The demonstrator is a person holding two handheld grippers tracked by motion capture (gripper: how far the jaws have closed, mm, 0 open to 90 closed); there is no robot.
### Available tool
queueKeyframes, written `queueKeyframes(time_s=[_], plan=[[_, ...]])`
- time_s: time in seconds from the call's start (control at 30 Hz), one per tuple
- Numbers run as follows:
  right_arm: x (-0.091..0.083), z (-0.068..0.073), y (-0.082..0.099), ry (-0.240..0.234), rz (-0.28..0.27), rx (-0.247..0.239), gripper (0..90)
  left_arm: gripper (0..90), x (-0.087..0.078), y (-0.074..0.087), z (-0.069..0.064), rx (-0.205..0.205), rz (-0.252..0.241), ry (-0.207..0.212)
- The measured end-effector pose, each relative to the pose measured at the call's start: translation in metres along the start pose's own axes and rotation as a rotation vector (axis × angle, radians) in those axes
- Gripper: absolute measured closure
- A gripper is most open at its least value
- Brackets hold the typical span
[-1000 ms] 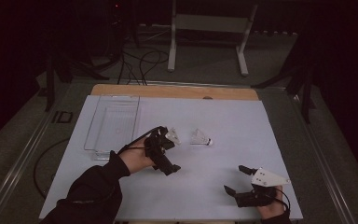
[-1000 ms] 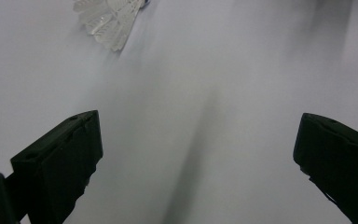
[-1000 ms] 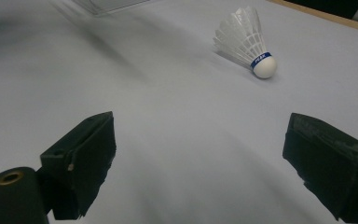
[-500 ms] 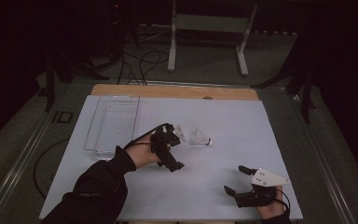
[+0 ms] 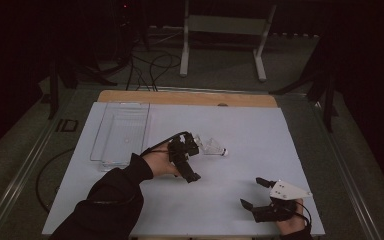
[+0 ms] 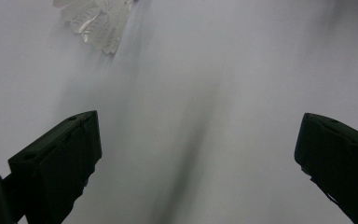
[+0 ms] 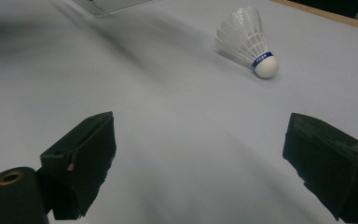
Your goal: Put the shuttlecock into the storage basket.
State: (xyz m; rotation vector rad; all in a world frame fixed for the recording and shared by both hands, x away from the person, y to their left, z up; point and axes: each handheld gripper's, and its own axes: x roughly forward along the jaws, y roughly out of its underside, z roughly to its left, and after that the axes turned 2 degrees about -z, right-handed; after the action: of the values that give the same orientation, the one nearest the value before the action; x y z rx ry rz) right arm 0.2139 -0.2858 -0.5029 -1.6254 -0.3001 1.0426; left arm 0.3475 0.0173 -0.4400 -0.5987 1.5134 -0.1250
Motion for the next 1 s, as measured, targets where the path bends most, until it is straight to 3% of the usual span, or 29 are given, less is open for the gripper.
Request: queueKeyframes(time_s=[0.5, 1.0], plan=[[0.000, 0.000, 0.000, -0.003, 0.001, 0.004, 9.4, 0.3, 0.017, -0.007, 0.009, -0.006, 0.054, 0.011], [0.001, -0.001, 0.001, -0.009, 0.009, 0.007, 9.4, 0.4, 0.028, -0.018, 0.021, -0.012, 0.053, 0.037]])
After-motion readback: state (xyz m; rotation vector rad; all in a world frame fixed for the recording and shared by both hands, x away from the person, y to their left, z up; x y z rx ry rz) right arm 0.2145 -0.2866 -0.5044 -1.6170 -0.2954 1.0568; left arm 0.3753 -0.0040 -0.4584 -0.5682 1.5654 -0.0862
